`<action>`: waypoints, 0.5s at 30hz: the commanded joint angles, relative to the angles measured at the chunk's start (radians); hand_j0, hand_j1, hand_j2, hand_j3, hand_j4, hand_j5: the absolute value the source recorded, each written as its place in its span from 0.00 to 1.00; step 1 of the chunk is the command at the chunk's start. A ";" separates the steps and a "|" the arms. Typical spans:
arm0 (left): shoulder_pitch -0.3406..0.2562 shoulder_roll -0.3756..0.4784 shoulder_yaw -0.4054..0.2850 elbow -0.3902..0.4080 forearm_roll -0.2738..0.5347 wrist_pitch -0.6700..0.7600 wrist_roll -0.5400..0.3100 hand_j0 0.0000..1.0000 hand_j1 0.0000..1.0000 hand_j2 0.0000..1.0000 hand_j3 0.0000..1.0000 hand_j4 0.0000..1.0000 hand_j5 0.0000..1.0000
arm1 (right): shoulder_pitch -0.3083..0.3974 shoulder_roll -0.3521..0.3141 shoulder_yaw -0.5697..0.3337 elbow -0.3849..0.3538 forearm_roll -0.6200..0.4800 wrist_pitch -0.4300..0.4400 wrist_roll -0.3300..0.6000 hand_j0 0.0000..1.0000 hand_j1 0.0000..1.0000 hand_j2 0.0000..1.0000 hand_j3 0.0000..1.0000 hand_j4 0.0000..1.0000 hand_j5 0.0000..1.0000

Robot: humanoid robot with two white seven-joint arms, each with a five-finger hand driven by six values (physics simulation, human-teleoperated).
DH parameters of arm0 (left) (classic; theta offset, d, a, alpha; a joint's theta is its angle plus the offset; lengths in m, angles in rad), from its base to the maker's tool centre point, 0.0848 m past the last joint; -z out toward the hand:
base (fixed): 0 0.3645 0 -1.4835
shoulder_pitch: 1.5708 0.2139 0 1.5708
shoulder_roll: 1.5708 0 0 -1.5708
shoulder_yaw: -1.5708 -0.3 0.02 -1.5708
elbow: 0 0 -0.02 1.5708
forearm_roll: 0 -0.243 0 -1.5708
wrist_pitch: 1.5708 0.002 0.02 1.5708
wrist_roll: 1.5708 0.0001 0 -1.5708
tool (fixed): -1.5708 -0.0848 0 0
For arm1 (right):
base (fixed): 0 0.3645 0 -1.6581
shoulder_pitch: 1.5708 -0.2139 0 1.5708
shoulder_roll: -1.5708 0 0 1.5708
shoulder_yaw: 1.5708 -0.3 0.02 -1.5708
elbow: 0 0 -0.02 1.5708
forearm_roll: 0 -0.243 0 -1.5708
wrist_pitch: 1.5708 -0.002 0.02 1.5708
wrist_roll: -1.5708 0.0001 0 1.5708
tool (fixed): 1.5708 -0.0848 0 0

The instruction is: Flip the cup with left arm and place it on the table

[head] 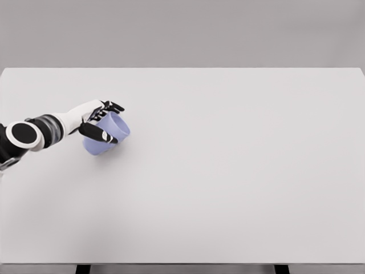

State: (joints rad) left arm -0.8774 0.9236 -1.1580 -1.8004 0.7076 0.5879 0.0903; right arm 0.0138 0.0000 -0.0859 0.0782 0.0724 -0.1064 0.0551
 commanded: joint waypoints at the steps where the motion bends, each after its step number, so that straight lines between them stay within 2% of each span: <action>1: 0.000 0.001 0.020 0.000 -0.004 -0.010 0.000 0.81 0.81 0.81 0.81 0.81 0.81 | 0.000 0.000 0.000 0.000 0.000 0.001 0.000 1.00 1.00 1.00 1.00 1.00 1.00; 12: 0.037 0.001 0.093 0.000 -0.002 -0.026 0.000 0.81 0.81 0.81 0.81 0.81 0.81 | 0.000 0.000 0.000 0.000 0.000 -0.001 0.000 1.00 1.00 1.00 1.00 1.00 1.00; 15: 0.067 0.001 0.133 0.000 0.000 -0.037 0.000 0.82 0.82 0.82 0.82 0.82 0.82 | 0.000 0.000 0.000 0.000 0.000 -0.001 0.000 1.00 1.00 1.00 1.00 1.00 1.00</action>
State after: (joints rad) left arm -0.8069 0.9253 -1.0480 -1.8006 0.7117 0.5563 0.0902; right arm 0.0138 0.0000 -0.0859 0.0782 0.0724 -0.1063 0.0551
